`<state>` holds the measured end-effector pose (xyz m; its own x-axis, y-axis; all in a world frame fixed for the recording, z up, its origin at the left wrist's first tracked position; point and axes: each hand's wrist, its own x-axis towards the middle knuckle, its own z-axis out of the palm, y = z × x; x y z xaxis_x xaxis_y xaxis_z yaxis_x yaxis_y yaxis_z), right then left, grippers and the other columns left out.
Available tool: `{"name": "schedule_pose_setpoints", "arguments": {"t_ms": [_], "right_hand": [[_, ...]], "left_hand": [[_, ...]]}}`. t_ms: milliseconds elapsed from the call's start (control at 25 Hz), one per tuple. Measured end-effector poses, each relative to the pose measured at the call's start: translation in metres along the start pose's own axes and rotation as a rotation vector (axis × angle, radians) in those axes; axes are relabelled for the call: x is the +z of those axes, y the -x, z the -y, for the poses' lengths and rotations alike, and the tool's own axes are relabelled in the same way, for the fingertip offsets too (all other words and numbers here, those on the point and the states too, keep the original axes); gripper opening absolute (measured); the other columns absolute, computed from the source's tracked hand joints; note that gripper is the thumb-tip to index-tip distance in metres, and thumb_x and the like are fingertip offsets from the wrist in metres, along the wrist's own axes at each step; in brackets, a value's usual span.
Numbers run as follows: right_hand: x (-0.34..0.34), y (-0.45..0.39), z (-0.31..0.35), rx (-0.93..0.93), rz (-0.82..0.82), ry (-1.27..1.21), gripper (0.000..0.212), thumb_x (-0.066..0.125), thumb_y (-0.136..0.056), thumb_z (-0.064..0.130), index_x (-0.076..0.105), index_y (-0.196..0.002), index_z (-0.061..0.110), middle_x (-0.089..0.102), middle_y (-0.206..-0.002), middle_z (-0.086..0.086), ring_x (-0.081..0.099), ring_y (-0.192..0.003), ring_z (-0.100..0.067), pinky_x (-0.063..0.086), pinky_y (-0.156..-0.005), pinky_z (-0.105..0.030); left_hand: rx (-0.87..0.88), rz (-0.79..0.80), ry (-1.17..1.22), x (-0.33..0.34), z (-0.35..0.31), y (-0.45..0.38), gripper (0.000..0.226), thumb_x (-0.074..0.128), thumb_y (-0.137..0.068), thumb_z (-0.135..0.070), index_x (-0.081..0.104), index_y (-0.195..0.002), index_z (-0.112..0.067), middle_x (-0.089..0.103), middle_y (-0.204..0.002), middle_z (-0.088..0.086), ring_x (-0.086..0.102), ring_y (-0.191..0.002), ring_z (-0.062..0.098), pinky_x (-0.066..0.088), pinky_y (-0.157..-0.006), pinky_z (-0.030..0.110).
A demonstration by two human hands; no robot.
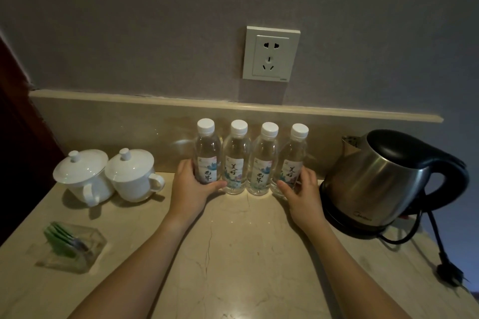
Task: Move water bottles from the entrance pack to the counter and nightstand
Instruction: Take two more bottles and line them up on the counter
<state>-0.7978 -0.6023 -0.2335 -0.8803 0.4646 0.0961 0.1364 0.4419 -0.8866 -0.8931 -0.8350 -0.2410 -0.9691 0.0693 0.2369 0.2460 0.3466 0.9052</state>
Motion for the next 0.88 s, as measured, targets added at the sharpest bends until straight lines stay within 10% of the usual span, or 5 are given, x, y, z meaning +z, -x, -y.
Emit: {"name": "schedule_pose_setpoints", "arguments": {"t_ms": [360,560,720,880], "right_hand": [[-0.005,0.013,0.009,0.12,0.027,-0.068,0.091,0.081,-0.08,0.025,0.027,-0.153,0.021,0.035,-0.153,-0.002,0.045,-0.135,-0.02,0.045,-0.109,-0.041],[-0.003,0.057,0.041,0.131,-0.063,-0.333,0.094,0.077,-0.083,0.006,0.02,-0.154,0.025,0.03,-0.139,0.006,0.04,-0.126,-0.016,0.055,-0.07,-0.013],[0.019,0.081,0.095,-0.137,-0.155,-0.285,0.068,0.078,-0.083,0.021,0.041,-0.14,0.019,0.044,-0.133,-0.007,0.051,-0.11,-0.015,0.048,-0.084,-0.022],[0.092,0.139,0.183,-0.381,0.173,-0.535,0.032,0.073,-0.087,0.018,0.057,-0.114,0.02,0.061,-0.101,-0.001,0.059,-0.087,-0.014,0.051,-0.077,-0.027]], "left_hand": [[-0.029,0.007,-0.139,0.0,-0.002,0.012,0.08,0.09,-0.053,-0.046,0.053,-0.12,-0.02,0.053,-0.115,-0.003,0.055,-0.108,0.017,0.052,-0.09,0.038],[0.003,-0.091,-0.11,-0.025,-0.041,0.062,0.081,0.082,-0.07,-0.043,0.044,-0.137,-0.016,0.048,-0.128,-0.002,0.052,-0.114,0.013,0.05,-0.096,0.033],[0.291,-0.477,-0.106,-0.103,-0.108,0.102,0.024,0.071,-0.083,-0.012,0.066,-0.107,-0.011,0.059,-0.1,-0.002,0.061,-0.088,0.008,0.05,-0.073,0.014],[0.265,-0.865,-0.282,-0.24,-0.13,0.176,0.013,0.068,-0.085,-0.01,0.068,-0.097,-0.012,0.064,-0.094,0.001,0.059,-0.077,-0.005,0.044,-0.067,0.006]]}}
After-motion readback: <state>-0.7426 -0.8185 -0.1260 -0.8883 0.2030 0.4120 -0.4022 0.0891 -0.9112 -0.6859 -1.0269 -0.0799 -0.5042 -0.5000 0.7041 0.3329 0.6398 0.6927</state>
